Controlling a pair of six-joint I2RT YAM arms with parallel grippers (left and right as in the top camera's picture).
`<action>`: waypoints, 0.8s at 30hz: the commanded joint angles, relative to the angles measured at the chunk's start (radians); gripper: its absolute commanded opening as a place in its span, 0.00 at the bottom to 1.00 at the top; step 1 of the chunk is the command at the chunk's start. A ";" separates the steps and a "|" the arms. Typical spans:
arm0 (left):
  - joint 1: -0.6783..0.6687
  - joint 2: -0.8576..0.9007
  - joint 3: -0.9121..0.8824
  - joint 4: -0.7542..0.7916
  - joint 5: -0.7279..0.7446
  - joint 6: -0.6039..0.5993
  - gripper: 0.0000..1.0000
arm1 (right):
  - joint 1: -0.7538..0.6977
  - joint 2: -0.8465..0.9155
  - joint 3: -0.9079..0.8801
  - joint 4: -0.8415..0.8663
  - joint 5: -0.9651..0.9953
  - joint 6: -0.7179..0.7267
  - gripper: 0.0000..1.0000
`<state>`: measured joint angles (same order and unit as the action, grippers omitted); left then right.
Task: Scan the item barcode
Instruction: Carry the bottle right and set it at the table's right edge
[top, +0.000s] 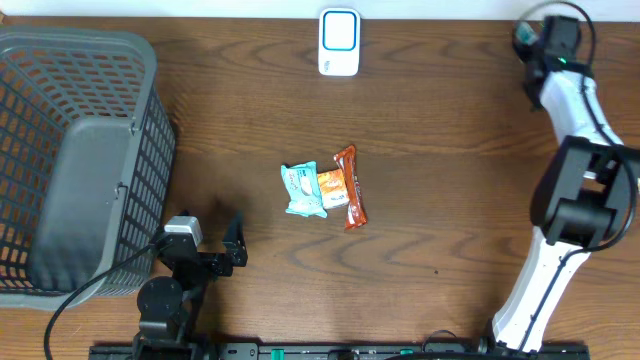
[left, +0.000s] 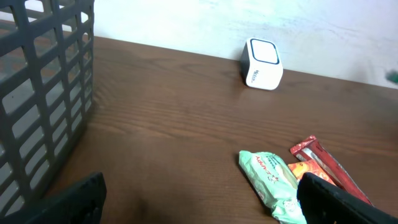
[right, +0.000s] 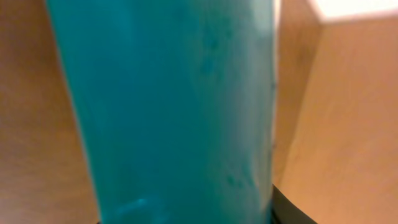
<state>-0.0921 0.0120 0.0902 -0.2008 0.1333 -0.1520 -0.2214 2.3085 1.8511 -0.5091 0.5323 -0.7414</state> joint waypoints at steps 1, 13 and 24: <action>0.005 -0.002 -0.025 -0.006 0.016 0.013 0.98 | -0.089 -0.012 -0.079 0.034 0.003 0.077 0.14; 0.005 -0.002 -0.025 -0.006 0.016 0.013 0.98 | -0.288 -0.012 -0.197 0.109 -0.016 0.293 0.40; 0.005 -0.002 -0.025 -0.006 0.016 0.013 0.98 | -0.267 -0.040 -0.194 0.110 -0.020 0.435 0.99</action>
<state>-0.0925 0.0120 0.0902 -0.2008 0.1333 -0.1524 -0.5152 2.2875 1.6669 -0.3916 0.5426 -0.4007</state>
